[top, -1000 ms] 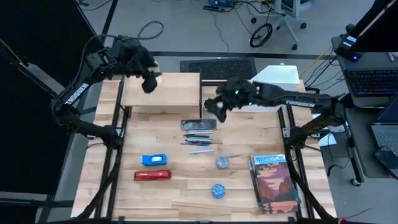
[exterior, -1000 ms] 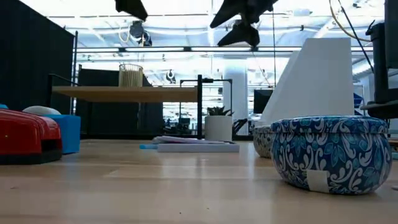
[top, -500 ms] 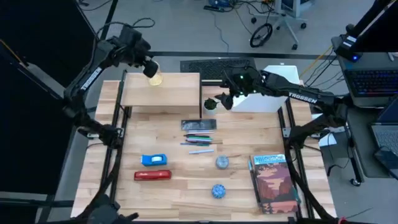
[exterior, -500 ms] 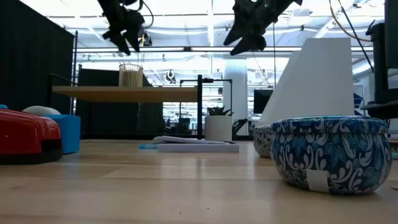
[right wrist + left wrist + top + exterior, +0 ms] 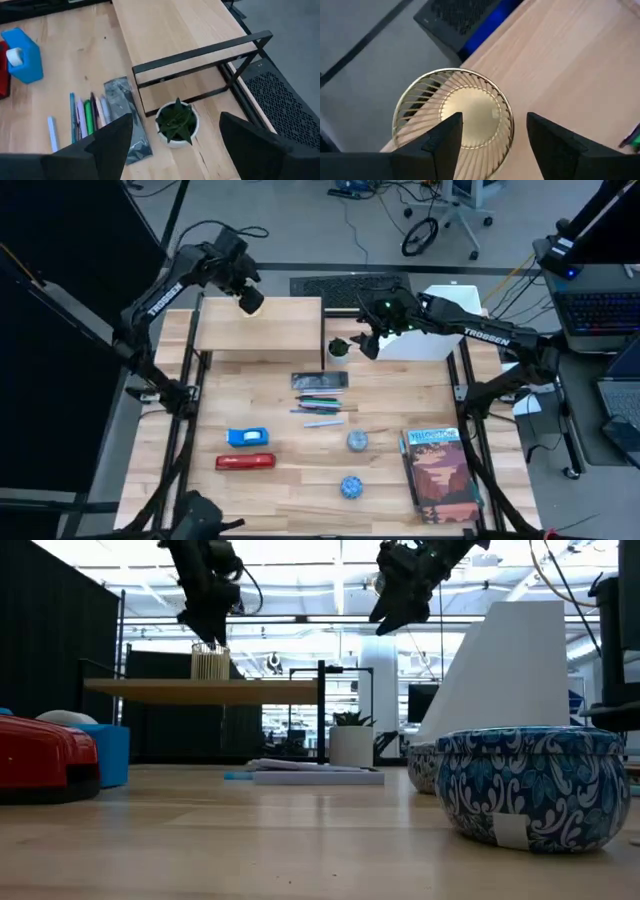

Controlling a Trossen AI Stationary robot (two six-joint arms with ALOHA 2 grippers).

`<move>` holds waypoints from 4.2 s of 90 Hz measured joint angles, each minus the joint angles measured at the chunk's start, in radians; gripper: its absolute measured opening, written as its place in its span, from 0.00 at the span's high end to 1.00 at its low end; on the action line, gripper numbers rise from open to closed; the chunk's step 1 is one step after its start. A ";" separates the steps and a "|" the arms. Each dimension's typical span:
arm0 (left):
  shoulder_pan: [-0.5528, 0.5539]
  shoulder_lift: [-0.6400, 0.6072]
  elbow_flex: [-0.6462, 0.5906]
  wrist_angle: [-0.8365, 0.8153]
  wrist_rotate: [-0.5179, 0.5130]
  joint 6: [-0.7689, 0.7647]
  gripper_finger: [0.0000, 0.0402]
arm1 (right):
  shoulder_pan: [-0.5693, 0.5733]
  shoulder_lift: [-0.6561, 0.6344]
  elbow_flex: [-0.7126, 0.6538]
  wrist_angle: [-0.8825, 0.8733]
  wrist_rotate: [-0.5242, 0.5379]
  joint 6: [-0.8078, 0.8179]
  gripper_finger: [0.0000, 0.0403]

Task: Stock shelves
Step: Remove the gold pen holder from the shelf, then remove the white flower pot from the right side of the shelf

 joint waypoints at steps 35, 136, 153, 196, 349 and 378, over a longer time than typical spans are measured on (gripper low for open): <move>-0.032 0.063 0.000 -0.006 -0.062 0.009 0.77 | 0.001 0.000 0.000 -0.016 0.000 -0.001 0.30; -0.461 -0.192 0.013 -0.046 0.345 0.244 1.00 | 0.123 -0.068 0.000 0.011 -0.105 0.471 0.30; -0.622 -0.191 -0.096 -0.050 0.320 0.156 1.00 | 0.270 -0.052 0.000 -0.004 -0.049 0.529 0.30; -1.022 -0.170 -0.421 0.363 0.090 -0.219 1.00 | 0.516 -0.039 -0.001 -0.293 0.249 0.508 0.30; -1.252 0.095 -0.258 0.309 -0.044 -0.466 0.48 | 0.635 -0.039 -0.100 -0.251 0.290 0.472 0.30; -1.132 -0.142 -0.196 0.218 -0.192 -0.452 0.48 | 0.576 -0.039 -0.100 -0.195 0.291 0.396 0.30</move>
